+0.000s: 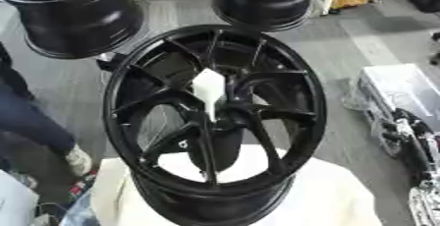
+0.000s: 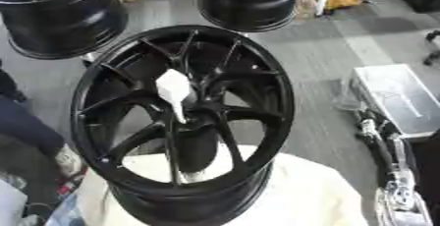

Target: Pull the pin out of the wheel hub.

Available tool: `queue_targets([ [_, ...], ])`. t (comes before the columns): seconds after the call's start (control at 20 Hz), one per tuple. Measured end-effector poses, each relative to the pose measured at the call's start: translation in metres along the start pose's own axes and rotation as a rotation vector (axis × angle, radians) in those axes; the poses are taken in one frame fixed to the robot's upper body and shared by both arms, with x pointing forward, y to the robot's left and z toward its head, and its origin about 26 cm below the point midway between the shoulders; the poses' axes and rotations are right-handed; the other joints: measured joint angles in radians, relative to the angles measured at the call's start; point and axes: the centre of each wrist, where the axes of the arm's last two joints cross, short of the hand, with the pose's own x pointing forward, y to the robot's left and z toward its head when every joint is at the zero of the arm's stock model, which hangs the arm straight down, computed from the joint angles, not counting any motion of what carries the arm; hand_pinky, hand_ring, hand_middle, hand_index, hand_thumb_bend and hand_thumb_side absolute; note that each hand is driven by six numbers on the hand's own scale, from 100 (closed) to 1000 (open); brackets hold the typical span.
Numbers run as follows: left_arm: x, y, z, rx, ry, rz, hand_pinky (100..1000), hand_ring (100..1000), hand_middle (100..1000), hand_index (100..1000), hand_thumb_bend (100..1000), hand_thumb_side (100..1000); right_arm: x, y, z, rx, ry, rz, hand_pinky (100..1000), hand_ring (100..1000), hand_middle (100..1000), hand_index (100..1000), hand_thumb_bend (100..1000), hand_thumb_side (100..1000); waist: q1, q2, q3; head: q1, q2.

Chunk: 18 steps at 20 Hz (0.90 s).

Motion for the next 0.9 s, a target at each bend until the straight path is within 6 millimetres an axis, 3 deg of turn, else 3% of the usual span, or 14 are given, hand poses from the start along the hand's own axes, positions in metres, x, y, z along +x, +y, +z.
queue_targets([
  [0.05,-0.002,0.001,-0.008,-0.025,-0.013,-0.016,801,781,783,849,212,488,0.0,0.0,0.0,0.002,0.0,0.002,731,753,829,831,100,657,0.004,-0.001,-0.004,0.002,0.0],
  [0.3,-0.012,-0.01,-0.057,-0.17,-0.055,-0.058,833,825,836,901,350,610,0.001,-0.002,-0.001,0.015,-0.002,0.012,732,753,829,831,100,658,0.019,-0.008,-0.014,0.01,0.0],
  [0.55,-0.024,-0.041,-0.107,-0.301,-0.048,-0.018,837,832,841,902,417,590,0.001,-0.001,-0.001,0.02,0.001,0.015,732,753,829,831,100,658,0.02,-0.011,-0.023,0.016,0.0],
  [0.6,-0.026,-0.049,-0.115,-0.322,-0.049,-0.016,838,824,845,903,470,591,0.001,-0.001,-0.001,0.021,0.0,0.016,732,753,829,831,100,659,0.021,-0.011,-0.026,0.018,0.0],
  [0.9,-0.024,-0.095,-0.151,-0.447,-0.078,-0.038,837,813,840,901,558,543,0.001,0.0,-0.001,0.031,-0.001,0.017,732,753,829,831,100,660,0.023,-0.011,-0.044,0.029,0.0],
])
